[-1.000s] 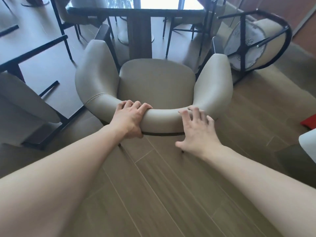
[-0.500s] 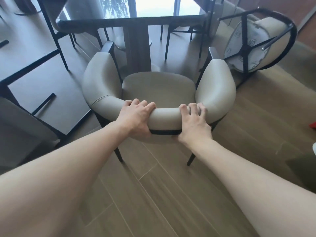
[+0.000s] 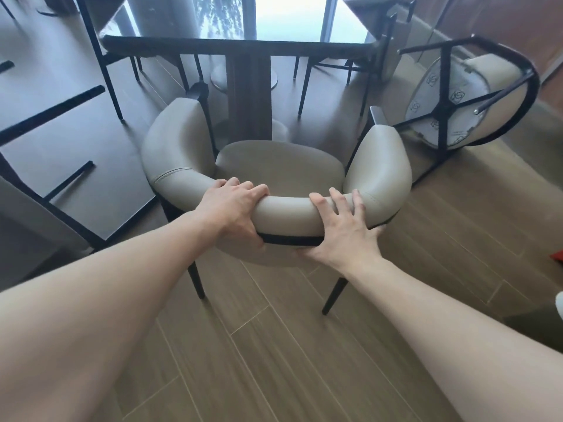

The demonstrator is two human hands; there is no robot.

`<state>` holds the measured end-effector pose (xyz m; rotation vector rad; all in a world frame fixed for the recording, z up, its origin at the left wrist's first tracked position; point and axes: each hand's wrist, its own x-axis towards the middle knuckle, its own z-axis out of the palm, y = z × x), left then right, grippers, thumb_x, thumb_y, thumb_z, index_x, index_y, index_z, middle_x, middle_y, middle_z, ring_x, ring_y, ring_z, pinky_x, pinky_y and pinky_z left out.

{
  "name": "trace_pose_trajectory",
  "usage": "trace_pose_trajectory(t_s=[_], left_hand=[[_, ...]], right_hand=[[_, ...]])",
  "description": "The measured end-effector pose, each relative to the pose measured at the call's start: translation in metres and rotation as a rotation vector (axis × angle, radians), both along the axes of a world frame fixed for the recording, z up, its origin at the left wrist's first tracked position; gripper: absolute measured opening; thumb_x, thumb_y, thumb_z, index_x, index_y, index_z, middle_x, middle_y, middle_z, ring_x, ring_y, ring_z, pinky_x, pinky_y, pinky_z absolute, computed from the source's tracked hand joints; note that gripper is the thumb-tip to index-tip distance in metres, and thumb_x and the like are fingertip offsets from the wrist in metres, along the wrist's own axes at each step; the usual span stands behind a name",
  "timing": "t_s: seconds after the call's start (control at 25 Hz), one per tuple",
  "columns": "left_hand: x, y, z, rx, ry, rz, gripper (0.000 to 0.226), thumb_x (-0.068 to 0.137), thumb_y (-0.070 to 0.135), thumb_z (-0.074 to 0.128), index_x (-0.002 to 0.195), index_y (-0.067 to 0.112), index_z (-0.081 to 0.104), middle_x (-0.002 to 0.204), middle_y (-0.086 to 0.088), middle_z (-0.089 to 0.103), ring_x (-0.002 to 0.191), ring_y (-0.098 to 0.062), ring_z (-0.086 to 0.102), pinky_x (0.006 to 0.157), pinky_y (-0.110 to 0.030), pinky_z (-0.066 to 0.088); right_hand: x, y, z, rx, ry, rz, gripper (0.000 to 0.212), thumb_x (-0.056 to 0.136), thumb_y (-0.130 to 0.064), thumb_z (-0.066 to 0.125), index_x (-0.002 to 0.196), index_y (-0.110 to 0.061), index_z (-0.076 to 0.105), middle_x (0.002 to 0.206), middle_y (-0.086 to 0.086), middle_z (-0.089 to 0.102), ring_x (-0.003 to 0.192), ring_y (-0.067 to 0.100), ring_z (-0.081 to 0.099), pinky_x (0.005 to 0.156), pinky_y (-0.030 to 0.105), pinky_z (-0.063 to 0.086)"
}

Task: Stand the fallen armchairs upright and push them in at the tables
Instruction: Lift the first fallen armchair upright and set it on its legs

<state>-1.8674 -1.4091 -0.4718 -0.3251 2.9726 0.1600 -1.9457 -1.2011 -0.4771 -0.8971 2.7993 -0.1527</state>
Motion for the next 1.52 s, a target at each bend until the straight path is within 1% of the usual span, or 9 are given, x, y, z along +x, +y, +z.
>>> trace_pose_trajectory(t_s=[0.2, 0.36, 0.48, 0.56, 0.76, 0.84, 1.12, 1.28, 1.52], left_hand=[[-0.011, -0.008, 0.004, -0.008, -0.018, -0.009, 0.074, 0.040, 0.071, 0.058, 0.106, 0.043, 0.044, 0.092, 0.015, 0.051, 0.093, -0.016, 0.045, 0.084, -0.034, 0.032], [-0.016, -0.014, 0.012, -0.028, -0.067, -0.010, 0.066, 0.044, 0.070, 0.060, 0.102, 0.043, 0.043, 0.089, 0.016, 0.050, 0.090, -0.017, 0.047, 0.075, -0.036, 0.027], [-0.028, -0.026, 0.016, -0.052, -0.091, -0.004, 0.064, 0.047, 0.068, 0.065, 0.100, 0.041, 0.040, 0.088, 0.015, 0.049, 0.088, -0.018, 0.047, 0.073, -0.036, 0.027], [-0.036, -0.036, 0.016, -0.077, -0.110, 0.000, 0.066, 0.049, 0.068, 0.069, 0.102, 0.041, 0.041, 0.088, 0.015, 0.047, 0.089, -0.018, 0.046, 0.074, -0.037, 0.029], [-0.067, -0.075, 0.019, -0.131, -0.117, -0.047, 0.076, 0.050, 0.077, 0.069, 0.112, 0.041, 0.045, 0.092, 0.014, 0.049, 0.089, -0.018, 0.047, 0.074, -0.036, 0.033], [-0.081, -0.093, 0.020, -0.160, -0.133, -0.082, 0.080, 0.050, 0.079, 0.068, 0.116, 0.040, 0.045, 0.092, 0.013, 0.047, 0.087, -0.019, 0.044, 0.073, -0.036, 0.034], [-0.134, -0.151, 0.025, -0.194, -0.158, -0.120, 0.078, 0.049, 0.078, 0.067, 0.112, 0.037, 0.044, 0.093, 0.011, 0.054, 0.089, -0.022, 0.052, 0.070, -0.036, 0.037], [-0.154, -0.171, 0.022, -0.121, -0.104, -0.053, 0.075, 0.049, 0.074, 0.070, 0.110, 0.036, 0.047, 0.092, 0.010, 0.055, 0.093, -0.023, 0.054, 0.073, -0.036, 0.035], [-0.188, -0.176, 0.023, -0.076, -0.141, -0.046, 0.076, 0.053, 0.071, 0.075, 0.113, 0.034, 0.048, 0.097, 0.006, 0.055, 0.095, -0.027, 0.053, 0.072, -0.037, 0.034]], right_hand=[[-0.018, -0.006, -0.004, -0.050, -0.034, 0.018, 0.099, 0.067, -0.065, 0.077, 0.143, -0.049, 0.014, 0.159, -0.008, 0.007, 0.148, 0.031, -0.012, 0.093, 0.088, 0.022], [-0.028, -0.012, -0.005, -0.067, -0.060, 0.047, 0.096, 0.068, -0.062, 0.079, 0.140, -0.050, 0.017, 0.157, -0.009, 0.009, 0.146, 0.032, -0.010, 0.090, 0.090, 0.019], [-0.045, -0.028, -0.002, -0.064, -0.089, 0.081, 0.093, 0.072, -0.057, 0.079, 0.141, -0.049, 0.018, 0.157, -0.010, 0.008, 0.146, 0.032, -0.011, 0.091, 0.091, 0.016], [-0.056, -0.040, 0.001, -0.059, -0.110, 0.102, 0.092, 0.073, -0.052, 0.079, 0.142, -0.048, 0.019, 0.156, -0.010, 0.010, 0.146, 0.031, -0.010, 0.093, 0.089, 0.019], [-0.096, -0.077, 0.006, 0.010, -0.082, 0.120, 0.088, 0.079, -0.014, 0.074, 0.143, -0.041, 0.021, 0.154, -0.009, 0.013, 0.144, 0.030, -0.003, 0.093, 0.082, 0.032], [-0.110, -0.094, 0.007, 0.032, -0.065, 0.103, 0.086, 0.080, -0.008, 0.071, 0.143, -0.039, 0.022, 0.154, -0.007, 0.013, 0.144, 0.032, -0.001, 0.092, 0.081, 0.034], [-0.154, -0.153, 0.009, 0.093, -0.034, 0.097, 0.082, 0.080, -0.007, 0.070, 0.141, -0.036, 0.024, 0.149, -0.008, 0.019, 0.144, 0.032, 0.002, 0.092, 0.080, 0.036], [-0.180, -0.177, 0.012, 0.100, -0.047, 0.103, 0.080, 0.077, -0.011, 0.074, 0.137, -0.037, 0.028, 0.145, -0.011, 0.024, 0.144, 0.031, 0.004, 0.090, 0.082, 0.035], [-0.210, -0.184, 0.010, 0.121, -0.008, 0.092, 0.083, 0.071, -0.015, 0.078, 0.134, -0.038, 0.029, 0.143, -0.014, 0.026, 0.144, 0.027, 0.007, 0.089, 0.080, 0.038]])
